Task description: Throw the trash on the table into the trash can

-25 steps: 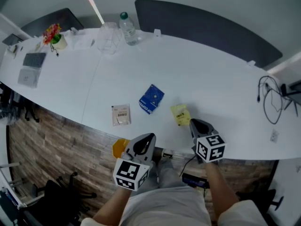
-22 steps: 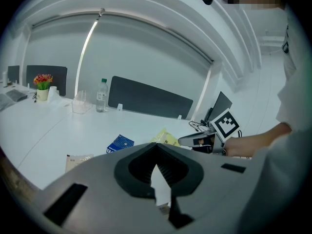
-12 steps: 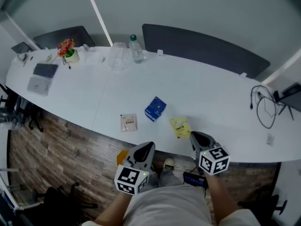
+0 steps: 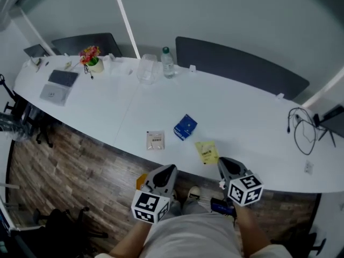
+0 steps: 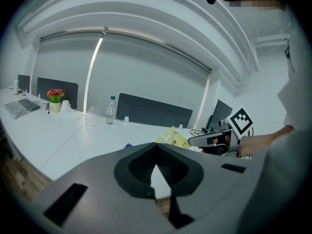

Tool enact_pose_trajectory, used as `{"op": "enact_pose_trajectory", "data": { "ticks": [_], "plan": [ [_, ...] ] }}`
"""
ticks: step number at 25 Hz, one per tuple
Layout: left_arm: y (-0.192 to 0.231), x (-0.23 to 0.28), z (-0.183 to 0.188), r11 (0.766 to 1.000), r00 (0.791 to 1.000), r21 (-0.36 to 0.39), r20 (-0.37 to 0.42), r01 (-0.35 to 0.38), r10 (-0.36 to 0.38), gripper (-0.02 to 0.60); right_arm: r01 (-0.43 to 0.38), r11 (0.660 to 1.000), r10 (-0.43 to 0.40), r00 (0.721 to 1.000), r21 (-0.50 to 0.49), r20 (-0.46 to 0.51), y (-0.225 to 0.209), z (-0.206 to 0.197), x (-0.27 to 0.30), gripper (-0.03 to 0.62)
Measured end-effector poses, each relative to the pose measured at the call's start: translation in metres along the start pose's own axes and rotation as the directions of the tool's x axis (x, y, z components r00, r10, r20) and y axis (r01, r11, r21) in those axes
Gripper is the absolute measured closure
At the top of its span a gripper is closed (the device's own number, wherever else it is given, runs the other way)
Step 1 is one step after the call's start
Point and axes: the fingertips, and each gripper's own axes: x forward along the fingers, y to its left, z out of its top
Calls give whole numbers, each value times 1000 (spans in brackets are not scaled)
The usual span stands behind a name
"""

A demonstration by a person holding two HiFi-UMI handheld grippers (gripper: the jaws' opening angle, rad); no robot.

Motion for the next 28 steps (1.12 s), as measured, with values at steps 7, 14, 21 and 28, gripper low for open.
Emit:
{"op": "enact_pose_trajectory", "data": {
  "ticks": [7,14,21,28],
  "plan": [
    [30,-45,-10,987,988,-49,31,-151,153,580,-140,989,137,988,-47,-73,42,-7,40,560],
    [74,-123,-38,923,931,-150,44,-354,363,580,-337,933,315,935,-127,-166,123,-11,88,560],
    [108,-193,-58,860,871,-205,60,-467,488,580,-458,872,419,881,-173,-222,204,-22,116,560],
    [136,-243,-70,830,842,-239,77,-504,533,580,-498,844,445,857,-197,-261,257,-37,129,560]
  ]
}}
